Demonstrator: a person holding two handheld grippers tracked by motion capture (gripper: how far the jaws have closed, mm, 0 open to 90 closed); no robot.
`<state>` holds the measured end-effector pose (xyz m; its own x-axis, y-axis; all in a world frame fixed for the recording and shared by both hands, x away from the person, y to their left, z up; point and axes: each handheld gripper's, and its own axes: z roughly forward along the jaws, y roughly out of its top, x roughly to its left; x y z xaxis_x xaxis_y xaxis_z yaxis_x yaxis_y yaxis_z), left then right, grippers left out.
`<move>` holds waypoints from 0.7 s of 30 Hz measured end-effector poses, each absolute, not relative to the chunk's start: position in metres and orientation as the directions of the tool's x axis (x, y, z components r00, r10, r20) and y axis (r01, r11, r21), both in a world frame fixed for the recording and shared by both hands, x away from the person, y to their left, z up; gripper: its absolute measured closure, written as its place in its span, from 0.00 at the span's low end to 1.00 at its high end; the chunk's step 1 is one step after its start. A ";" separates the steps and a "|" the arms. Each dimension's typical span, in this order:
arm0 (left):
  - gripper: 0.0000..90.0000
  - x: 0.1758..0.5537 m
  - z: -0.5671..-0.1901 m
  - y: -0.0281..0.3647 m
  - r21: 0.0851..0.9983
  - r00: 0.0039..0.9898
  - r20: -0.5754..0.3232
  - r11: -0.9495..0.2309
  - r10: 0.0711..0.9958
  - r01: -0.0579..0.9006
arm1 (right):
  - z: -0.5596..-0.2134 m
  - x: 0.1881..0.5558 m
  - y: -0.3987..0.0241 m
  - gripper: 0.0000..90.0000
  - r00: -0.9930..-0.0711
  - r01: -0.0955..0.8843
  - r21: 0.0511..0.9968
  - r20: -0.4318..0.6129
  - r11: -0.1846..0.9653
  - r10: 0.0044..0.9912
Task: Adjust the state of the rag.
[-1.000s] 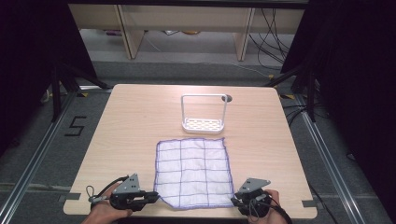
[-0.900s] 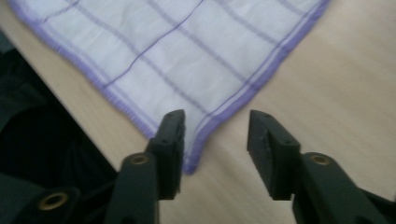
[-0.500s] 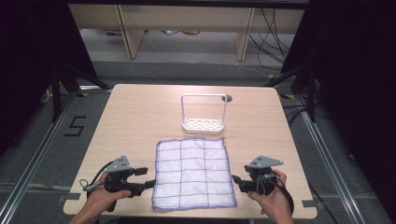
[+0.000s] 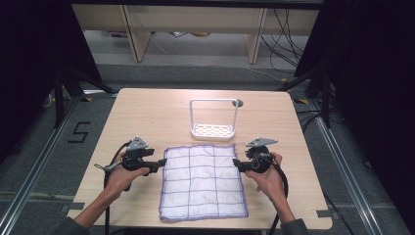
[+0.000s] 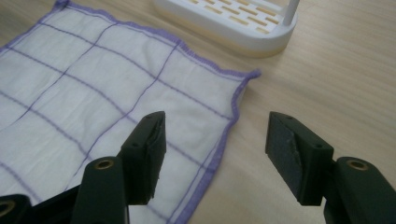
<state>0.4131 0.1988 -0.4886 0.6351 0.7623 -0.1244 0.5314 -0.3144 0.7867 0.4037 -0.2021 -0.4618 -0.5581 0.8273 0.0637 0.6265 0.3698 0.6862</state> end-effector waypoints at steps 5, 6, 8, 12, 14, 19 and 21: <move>0.33 0.433 -0.492 0.194 0.778 0.621 -0.122 -0.314 0.774 0.545 | -0.468 0.428 -0.195 0.44 -0.546 0.630 0.685 0.058 0.364 0.836; 0.32 0.437 -0.493 0.193 0.776 0.620 -0.126 -0.312 0.775 0.548 | -0.469 0.433 -0.196 0.44 -0.555 0.631 0.675 0.048 0.382 0.831; 0.31 0.442 -0.493 0.193 0.767 0.616 -0.137 -0.310 0.776 0.561 | -0.470 0.441 -0.195 0.45 -0.554 0.637 0.666 0.044 0.389 0.831; 0.28 0.446 -0.494 0.192 0.754 0.595 -0.137 -0.307 0.792 0.581 | -0.474 0.450 -0.194 0.45 -0.549 0.642 0.662 0.044 0.387 0.835; 0.28 0.448 -0.495 0.192 0.754 0.599 -0.139 -0.309 0.788 0.580 | -0.477 0.453 -0.192 0.45 -0.526 0.658 0.661 0.062 0.361 0.848; 0.28 0.452 -0.495 0.191 0.754 0.590 -0.147 -0.296 0.794 0.586 | -0.481 0.460 -0.192 0.46 -0.529 0.666 0.654 0.077 0.358 0.845; 0.28 0.454 -0.493 0.191 0.753 0.592 -0.146 -0.299 0.793 0.586 | -0.482 0.461 -0.191 0.46 -0.533 0.666 0.649 0.068 0.368 0.843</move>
